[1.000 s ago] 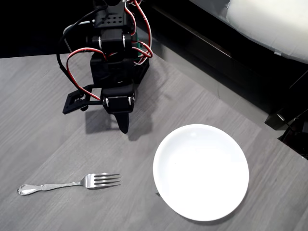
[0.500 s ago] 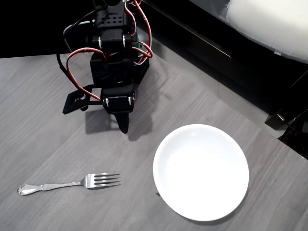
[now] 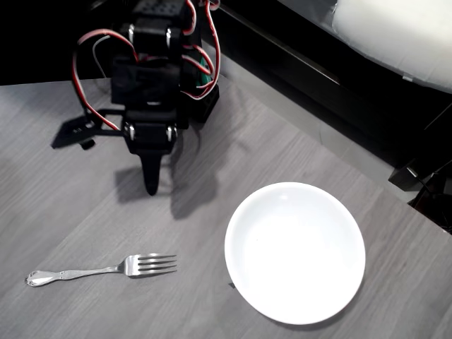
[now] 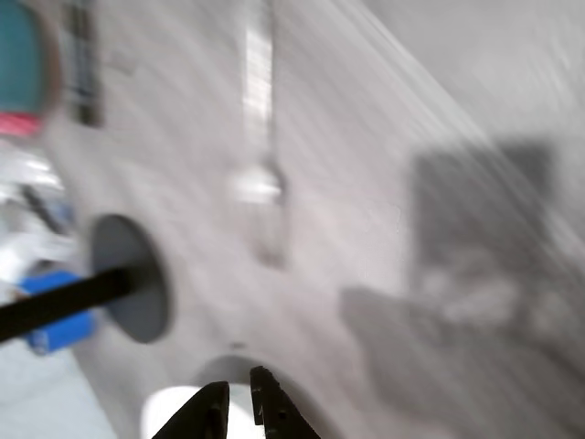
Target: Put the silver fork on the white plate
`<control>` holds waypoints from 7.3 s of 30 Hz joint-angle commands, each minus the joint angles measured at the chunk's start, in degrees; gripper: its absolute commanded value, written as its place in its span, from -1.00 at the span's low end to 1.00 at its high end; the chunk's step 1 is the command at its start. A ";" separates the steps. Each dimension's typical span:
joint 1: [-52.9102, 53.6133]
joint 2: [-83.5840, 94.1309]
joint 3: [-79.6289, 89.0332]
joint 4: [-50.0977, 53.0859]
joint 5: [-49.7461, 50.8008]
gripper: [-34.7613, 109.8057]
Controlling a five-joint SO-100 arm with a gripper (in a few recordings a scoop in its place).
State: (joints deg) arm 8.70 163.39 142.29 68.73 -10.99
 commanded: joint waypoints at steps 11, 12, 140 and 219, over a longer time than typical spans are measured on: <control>3.78 -84.29 -49.31 3.69 -8.96 -0.42; 3.87 -85.43 -50.01 3.69 -9.14 -0.40; 2.81 -91.76 -51.59 -1.23 -16.08 -0.29; -45.18 -99.05 -70.22 5.01 5.98 -0.52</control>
State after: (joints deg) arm -35.68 65.04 75.06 74.00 -5.54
